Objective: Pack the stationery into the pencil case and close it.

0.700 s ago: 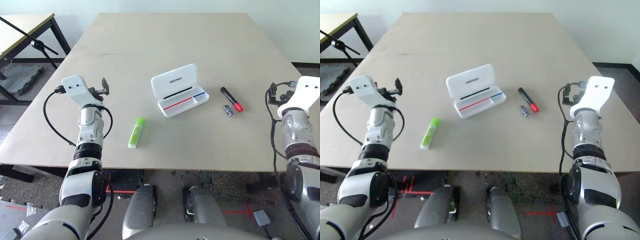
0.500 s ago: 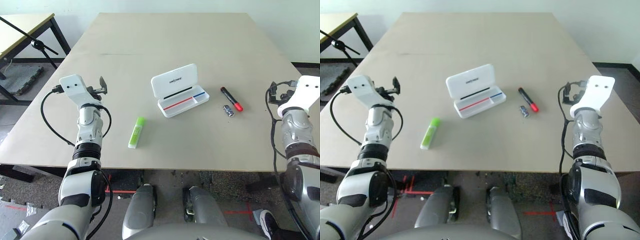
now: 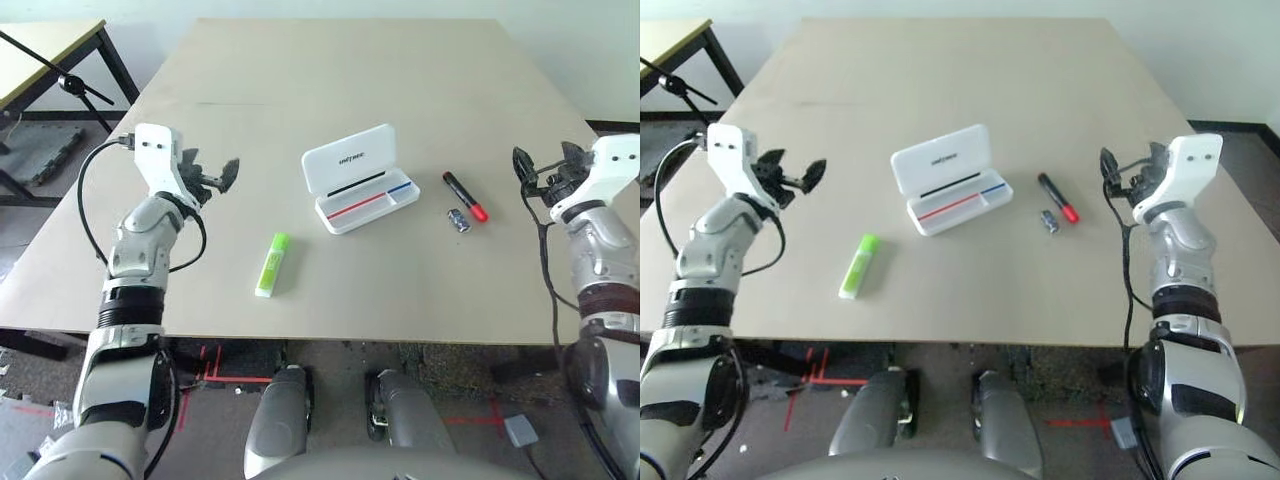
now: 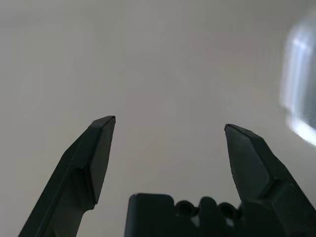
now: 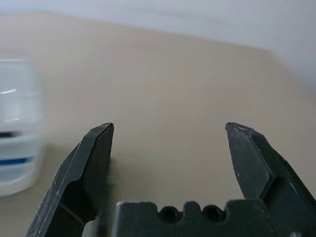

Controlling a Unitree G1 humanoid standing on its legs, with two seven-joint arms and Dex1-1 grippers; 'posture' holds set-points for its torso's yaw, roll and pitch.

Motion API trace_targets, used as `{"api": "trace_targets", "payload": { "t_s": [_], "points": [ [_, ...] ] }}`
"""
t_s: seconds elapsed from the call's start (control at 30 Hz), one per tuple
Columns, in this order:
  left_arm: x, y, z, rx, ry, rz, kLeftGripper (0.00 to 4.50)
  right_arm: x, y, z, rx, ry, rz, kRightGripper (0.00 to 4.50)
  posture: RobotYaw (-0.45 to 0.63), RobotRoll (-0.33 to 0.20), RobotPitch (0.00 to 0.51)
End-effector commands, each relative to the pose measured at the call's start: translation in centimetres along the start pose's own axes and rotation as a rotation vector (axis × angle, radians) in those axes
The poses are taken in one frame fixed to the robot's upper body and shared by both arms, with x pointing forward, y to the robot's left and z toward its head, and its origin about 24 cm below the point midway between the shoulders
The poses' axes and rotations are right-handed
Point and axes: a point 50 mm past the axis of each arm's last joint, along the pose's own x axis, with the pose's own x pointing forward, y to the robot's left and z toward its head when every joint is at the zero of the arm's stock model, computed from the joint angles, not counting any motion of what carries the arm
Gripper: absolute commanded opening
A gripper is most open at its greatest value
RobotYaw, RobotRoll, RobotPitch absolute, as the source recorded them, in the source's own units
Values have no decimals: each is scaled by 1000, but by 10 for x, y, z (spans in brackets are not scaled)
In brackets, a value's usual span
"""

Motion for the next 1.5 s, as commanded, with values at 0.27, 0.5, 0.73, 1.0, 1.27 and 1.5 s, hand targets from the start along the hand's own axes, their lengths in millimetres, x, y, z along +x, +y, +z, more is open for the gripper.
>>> {"api": "trace_targets", "payload": {
  "t_s": [0.27,0.5,0.73,1.0,1.27,1.5],
  "points": [
    [7,-91,36,247,236,-516,4460,-16,13,16,-39,95,533,4500,257,0,109],
    [29,-119,48,332,249,-626,4460,-24,19,29,-57,147,695,4500,210,0,102],
    [56,-135,43,392,278,-614,4460,-30,19,38,-78,164,720,4500,182,0,104],
    [75,-152,39,426,285,-609,4460,-38,12,43,-92,175,685,4500,164,0,104],
    [82,-156,35,439,301,-608,4460,-39,10,43,-94,172,660,4500,156,0,102],
    [90,-149,32,412,332,-569,4460,-41,12,41,-88,163,649,4500,150,0,102]
  ]
}}
